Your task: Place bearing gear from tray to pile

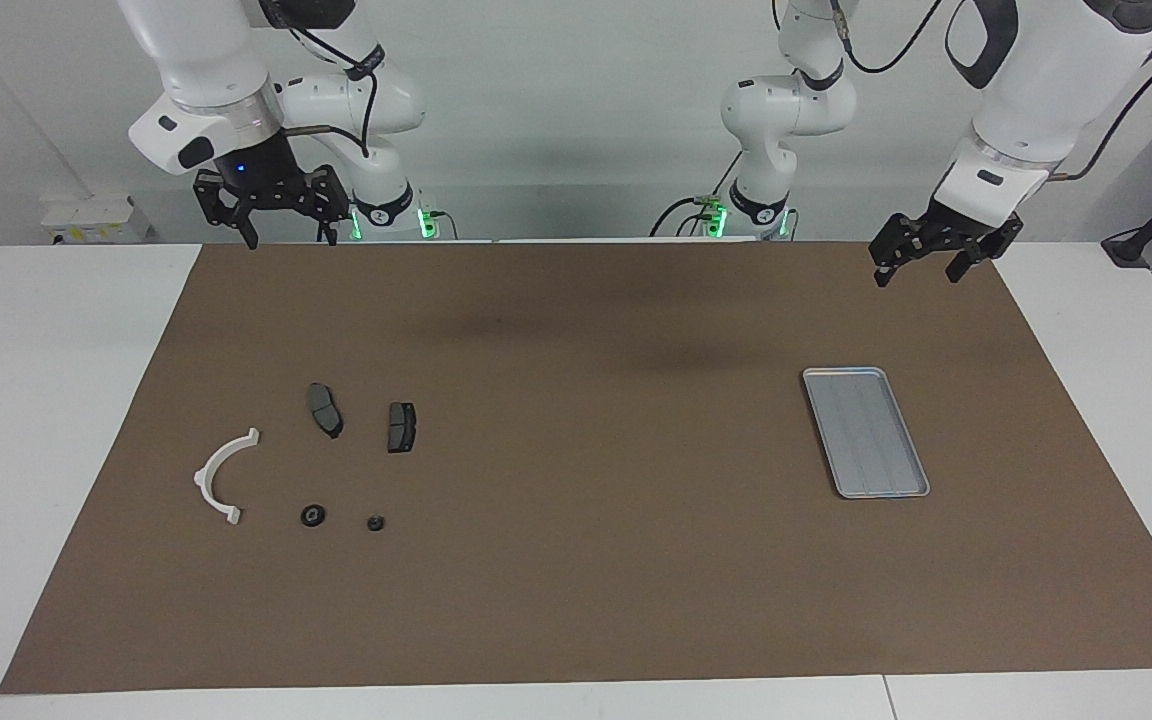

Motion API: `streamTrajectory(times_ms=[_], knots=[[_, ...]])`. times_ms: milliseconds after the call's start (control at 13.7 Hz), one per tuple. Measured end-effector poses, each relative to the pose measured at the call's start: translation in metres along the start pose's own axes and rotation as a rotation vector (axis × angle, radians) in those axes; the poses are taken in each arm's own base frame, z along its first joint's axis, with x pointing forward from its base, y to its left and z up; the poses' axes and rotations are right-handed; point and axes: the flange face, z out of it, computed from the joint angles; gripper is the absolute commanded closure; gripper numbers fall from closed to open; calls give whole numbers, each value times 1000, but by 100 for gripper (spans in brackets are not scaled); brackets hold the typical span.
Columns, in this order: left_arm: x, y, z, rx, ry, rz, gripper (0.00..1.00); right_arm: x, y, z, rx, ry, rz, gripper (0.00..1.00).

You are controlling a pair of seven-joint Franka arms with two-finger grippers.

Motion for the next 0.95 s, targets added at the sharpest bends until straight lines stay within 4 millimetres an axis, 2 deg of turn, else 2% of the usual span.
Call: streamTrajectory(times_ms=[949], knots=[[0,0,0,0,0,0,0,-2,5,-7,1,9,9,0]])
